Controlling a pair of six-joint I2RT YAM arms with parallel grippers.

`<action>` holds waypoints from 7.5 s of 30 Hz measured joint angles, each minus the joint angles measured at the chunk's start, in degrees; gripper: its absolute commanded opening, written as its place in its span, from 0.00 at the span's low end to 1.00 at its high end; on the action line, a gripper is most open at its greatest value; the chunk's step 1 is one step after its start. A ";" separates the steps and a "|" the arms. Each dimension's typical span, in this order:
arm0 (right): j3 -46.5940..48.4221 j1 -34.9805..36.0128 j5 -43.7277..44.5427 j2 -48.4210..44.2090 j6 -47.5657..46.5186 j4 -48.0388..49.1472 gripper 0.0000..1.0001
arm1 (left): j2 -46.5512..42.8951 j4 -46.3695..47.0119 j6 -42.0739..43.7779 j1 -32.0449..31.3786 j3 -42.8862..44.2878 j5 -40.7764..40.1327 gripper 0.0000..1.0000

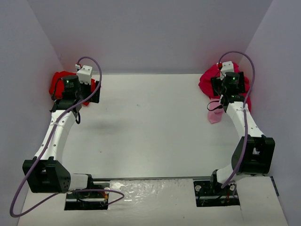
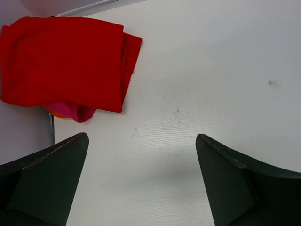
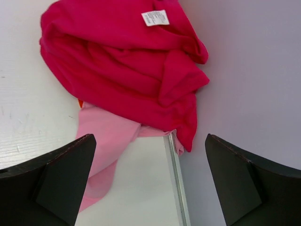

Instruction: Fold and stack the t-shirts

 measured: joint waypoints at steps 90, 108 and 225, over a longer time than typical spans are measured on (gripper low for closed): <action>69.56 -10.30 7.83 54.44 -10.13 -27.90 0.87 | 3.81 -3.86 4.74 -0.34 -2.21 1.30 0.97; 69.54 -14.05 5.89 63.43 -9.71 -25.73 0.00 | 7.87 -4.00 5.24 -0.39 -2.14 -0.26 0.97; -0.27 -8.07 -4.28 6.91 -7.81 -26.66 0.91 | 39.09 -12.17 37.16 -76.62 13.07 -16.22 0.89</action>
